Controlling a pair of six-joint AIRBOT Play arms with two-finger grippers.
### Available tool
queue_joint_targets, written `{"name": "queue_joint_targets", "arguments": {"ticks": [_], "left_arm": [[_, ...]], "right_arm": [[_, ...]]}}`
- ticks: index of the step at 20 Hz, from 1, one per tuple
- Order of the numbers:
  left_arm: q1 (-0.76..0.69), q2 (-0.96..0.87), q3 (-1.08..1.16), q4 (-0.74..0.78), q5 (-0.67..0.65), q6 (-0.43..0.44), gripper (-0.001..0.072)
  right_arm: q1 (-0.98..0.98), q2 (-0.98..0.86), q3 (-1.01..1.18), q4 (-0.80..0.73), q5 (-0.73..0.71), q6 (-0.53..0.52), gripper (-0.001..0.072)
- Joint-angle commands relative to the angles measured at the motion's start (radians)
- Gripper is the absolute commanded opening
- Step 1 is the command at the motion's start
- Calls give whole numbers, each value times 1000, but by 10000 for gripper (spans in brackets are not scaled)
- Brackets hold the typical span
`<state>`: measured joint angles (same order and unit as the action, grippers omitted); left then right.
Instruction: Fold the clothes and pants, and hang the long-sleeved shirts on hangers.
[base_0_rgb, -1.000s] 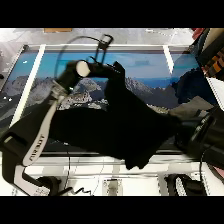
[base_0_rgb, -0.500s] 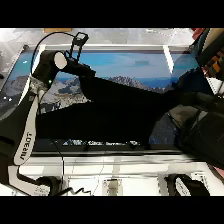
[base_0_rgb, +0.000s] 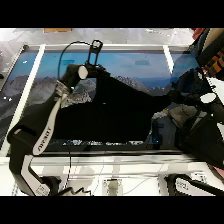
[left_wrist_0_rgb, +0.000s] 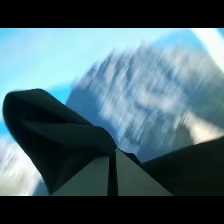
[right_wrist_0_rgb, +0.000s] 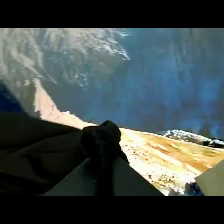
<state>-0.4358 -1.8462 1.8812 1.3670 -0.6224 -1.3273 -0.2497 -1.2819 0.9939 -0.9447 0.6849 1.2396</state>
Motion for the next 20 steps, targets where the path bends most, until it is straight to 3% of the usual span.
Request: {"name": "queue_joint_targets", "arguments": {"ticks": [1, 2, 3, 4, 5, 9, 11, 14, 20], "left_arm": [[-76, -61, 0, -32, 308, 29, 10], [-94, -77, 0, -31, 356, 51, 28], [-106, -88, 0, -29, 365, 76, 211], [-112, -94, 0, -29, 352, 83, 557], [-113, -95, 0, -29, 318, 82, 689], [-53, -89, 0, -29, 68, 74, 685], [27, -91, 0, -32, -115, 56, 561], [156, -99, -15, -128, -302, 56, 557], [328, -163, -99, -556, -345, 80, 560]], "right_arm": [[0, -21, 0, -3, -31, 9, 28], [0, -21, 0, -3, -30, 9, 28], [0, -21, 0, -3, -30, 9, 28], [0, -21, 0, -3, -28, 9, 28], [0, -21, 0, -4, -26, 9, 28], [0, -21, 0, -30, -22, 9, 28], [0, -21, 0, -32, -21, 9, 28], [0, -21, 0, -32, -18, 9, 28], [0, -21, 0, -31, -13, 9, 28]]}}
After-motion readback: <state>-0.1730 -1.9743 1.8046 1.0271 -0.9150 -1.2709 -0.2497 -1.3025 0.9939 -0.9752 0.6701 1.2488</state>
